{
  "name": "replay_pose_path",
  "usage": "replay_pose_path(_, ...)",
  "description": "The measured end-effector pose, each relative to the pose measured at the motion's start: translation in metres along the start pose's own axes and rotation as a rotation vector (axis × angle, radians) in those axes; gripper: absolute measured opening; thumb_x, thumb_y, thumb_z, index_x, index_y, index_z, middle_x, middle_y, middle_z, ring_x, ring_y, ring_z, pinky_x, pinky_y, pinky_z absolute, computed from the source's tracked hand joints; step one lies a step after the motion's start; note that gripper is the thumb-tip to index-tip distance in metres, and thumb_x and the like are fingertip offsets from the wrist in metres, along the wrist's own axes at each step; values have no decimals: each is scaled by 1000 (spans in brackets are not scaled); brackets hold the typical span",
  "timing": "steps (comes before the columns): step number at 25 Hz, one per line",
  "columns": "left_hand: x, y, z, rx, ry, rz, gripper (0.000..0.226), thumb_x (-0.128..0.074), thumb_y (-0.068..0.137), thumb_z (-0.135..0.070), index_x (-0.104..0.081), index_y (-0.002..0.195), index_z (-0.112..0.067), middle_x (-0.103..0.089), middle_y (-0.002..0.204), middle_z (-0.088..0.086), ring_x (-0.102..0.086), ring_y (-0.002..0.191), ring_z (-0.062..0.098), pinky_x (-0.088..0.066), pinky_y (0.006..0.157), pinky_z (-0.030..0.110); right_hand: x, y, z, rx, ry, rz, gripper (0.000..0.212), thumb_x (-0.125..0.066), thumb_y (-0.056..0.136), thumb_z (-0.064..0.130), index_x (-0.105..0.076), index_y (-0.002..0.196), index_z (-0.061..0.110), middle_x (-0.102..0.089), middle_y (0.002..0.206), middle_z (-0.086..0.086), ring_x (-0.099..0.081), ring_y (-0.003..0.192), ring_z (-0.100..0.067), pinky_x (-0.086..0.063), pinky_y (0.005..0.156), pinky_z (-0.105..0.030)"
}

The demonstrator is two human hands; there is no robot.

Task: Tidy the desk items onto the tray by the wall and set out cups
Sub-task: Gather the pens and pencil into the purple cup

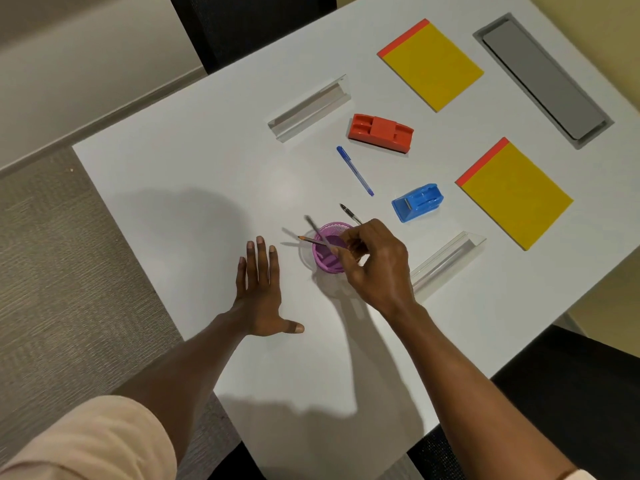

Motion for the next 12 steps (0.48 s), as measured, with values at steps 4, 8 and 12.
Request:
replay_pose_path(4, -5, 2, 2, -18, 16, -38, 178, -66, 51, -101, 42, 156, -6, 54, 161, 20, 52, 149, 43, 19, 128, 63, 10, 8, -21, -102, 56, -233, 6, -76, 90, 10, -72, 88, 15, -68, 86, 3, -67, 72, -12, -59, 67, -37)
replay_pose_path(8, -8, 2, 2, -19, 7, -77, 178, -65, 50, -102, 42, 156, -6, 53, 162, 21, 50, 151, 43, 18, 128, 63, 8, 38, -58, -235, -151, -163, 4, -73, 91, 10, -71, 88, 12, -70, 84, -3, -64, 74, -21, -58, 72, -46)
replay_pose_path(12, -5, 1, 1, -14, 10, -75, 176, -62, 53, -102, 41, 155, -4, 54, 161, 22, 50, 150, 43, 21, 128, 60, -13, 54, -81, -248, -253, 89, 9, -75, 94, 20, -72, 100, 13, -70, 96, -2, -65, 83, -21, -59, 76, -46)
Point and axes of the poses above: each hand's wrist, its own y-axis towards the middle knuckle, its own x-axis out of the back of the hand, z = x × y, the point moved 1 cm from there along y, towards the middle knuckle
